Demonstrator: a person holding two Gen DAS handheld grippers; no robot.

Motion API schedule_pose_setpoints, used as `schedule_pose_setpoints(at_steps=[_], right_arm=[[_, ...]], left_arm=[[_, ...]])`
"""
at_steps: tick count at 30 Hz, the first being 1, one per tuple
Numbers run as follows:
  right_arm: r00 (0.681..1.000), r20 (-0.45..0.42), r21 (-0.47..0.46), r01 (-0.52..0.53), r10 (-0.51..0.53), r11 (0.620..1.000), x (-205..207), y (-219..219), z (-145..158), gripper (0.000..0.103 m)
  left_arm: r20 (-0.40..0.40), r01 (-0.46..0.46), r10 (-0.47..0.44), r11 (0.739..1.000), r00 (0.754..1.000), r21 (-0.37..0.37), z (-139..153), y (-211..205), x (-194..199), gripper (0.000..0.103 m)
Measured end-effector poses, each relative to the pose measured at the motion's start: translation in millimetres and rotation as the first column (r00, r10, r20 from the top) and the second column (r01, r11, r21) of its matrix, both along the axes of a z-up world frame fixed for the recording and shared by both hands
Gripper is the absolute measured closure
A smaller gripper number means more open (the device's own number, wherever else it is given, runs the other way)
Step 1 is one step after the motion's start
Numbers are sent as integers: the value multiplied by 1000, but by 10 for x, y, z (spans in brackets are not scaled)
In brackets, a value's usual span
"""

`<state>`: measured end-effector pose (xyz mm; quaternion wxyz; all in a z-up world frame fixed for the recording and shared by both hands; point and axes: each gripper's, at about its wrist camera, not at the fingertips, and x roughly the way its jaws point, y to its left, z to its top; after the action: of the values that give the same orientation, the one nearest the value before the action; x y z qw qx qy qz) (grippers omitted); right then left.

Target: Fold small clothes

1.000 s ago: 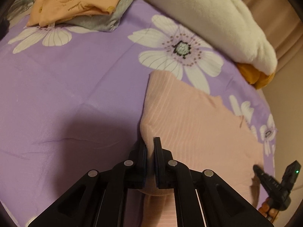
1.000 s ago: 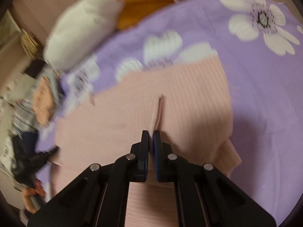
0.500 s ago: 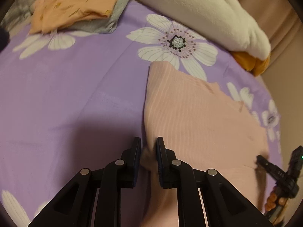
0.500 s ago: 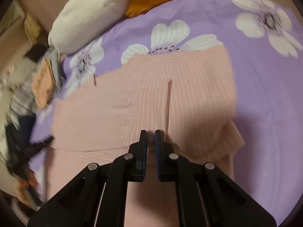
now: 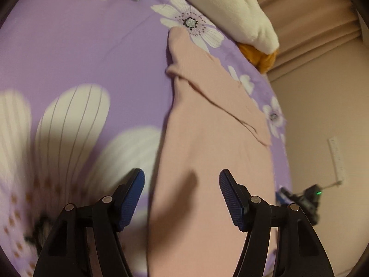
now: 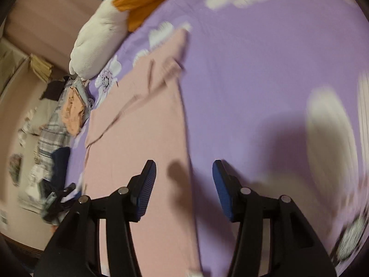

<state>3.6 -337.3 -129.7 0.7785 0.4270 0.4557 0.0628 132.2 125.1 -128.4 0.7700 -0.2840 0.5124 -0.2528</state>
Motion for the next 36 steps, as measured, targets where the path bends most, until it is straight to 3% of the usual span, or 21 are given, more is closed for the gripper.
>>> schedule_pose_setpoints(at_steps=[2,7,15,17,19,20,22,24,27,29,36], right_arm=[[1000,19,109,-24,22,994,-191,58,-69,53],[996,12,177,-86,85,980,-488,292,-74,53],[988,-6,223,-151,156,963,-818,653,-54,53],[987,0,195,-157,160,968,-813,709,-50,55],[988,-2,180,-154,157,972,-743,723,-70,61],[989,-8,172,-144,147,974,-707,724,-94,70],[992,-21,163,-121,127,979,-654,703,-145,88],[993,-20,151,-108,112,983,-651,685,-153,93],[994,-1,112,-108,109,988,-694,692,-80,93],[994,22,94,-109,108,990,-733,683,-19,95],[983,169,74,-88,75,993,-765,651,323,98]], left_arm=[[-22,16,-18,996,1000,-85,-39,38,-140,37],[-49,70,-78,987,996,-147,-52,27,-483,38],[-69,109,-122,980,990,-165,-54,-141,-894,38],[-59,112,-121,984,991,-137,-45,-205,-909,38],[-61,120,-128,986,990,-117,-53,-286,-839,43],[-66,119,-127,986,990,-116,-61,-321,-789,45],[-82,109,-118,989,990,-104,-105,-347,-709,74],[-123,79,-92,991,988,-109,-204,-363,-648,89],[-131,37,-55,990,990,-133,-218,-331,-655,93],[-113,23,-40,989,993,-149,-170,-295,-702,102],[1,-1,1,986,1000,-164,189,-160,-829,103]])
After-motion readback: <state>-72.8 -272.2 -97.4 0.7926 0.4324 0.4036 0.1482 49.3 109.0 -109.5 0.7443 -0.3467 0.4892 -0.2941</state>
